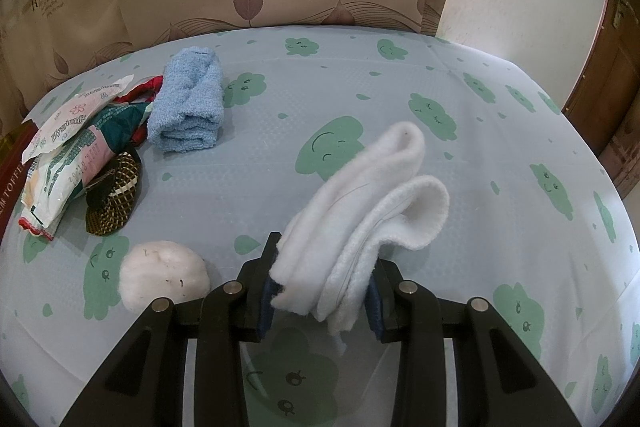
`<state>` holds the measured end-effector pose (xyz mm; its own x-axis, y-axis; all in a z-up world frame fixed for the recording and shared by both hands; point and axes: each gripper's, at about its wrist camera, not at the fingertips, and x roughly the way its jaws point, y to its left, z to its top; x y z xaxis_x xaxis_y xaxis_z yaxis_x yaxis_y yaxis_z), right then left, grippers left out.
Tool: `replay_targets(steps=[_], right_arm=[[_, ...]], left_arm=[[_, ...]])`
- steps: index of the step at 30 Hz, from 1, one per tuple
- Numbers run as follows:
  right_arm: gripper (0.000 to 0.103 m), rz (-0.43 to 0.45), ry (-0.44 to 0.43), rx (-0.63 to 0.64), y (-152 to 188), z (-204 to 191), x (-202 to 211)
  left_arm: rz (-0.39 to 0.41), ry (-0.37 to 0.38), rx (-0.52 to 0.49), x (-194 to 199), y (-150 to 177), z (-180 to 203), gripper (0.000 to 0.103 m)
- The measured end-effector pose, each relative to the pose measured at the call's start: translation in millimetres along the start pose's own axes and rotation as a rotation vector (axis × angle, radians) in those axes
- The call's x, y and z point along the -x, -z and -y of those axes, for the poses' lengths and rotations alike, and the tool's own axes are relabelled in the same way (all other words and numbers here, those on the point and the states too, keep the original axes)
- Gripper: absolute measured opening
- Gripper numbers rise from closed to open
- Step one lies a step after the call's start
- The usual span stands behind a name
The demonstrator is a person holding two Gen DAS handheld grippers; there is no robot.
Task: Organize soft objects
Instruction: 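Carry the orange toy into the gold tin and release it with the left tool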
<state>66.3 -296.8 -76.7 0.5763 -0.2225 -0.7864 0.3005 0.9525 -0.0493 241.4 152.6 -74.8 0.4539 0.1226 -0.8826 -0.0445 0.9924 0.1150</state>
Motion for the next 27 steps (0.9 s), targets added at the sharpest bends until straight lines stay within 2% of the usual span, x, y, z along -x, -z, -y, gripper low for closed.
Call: replay_targets(steps=[5,11,24,27], right_arm=[[0.035,-0.001,0.002,0.001,0.1,0.5,0.4],[0.035,-0.003,0.002,-0.001,-0.1,0.5,0.2],[0.036,-0.001,-0.001,-0.007,0.2,2.9,1.5],[0.033,0.005,-0.01,-0.018,0.6,6.2,3.0]], left_arm=[[0.01,-0.007,-0.021,3.1,1.2,-0.4,0.057],[0.03,0.013,0.009,14.2,2.0,-7.8,0.057],[0.173,0.012,-0.018,64.4,28.8,-2.2,0.057],[0.201,-0.001,-0.022,68.5,37.1,-1.4,0.057]])
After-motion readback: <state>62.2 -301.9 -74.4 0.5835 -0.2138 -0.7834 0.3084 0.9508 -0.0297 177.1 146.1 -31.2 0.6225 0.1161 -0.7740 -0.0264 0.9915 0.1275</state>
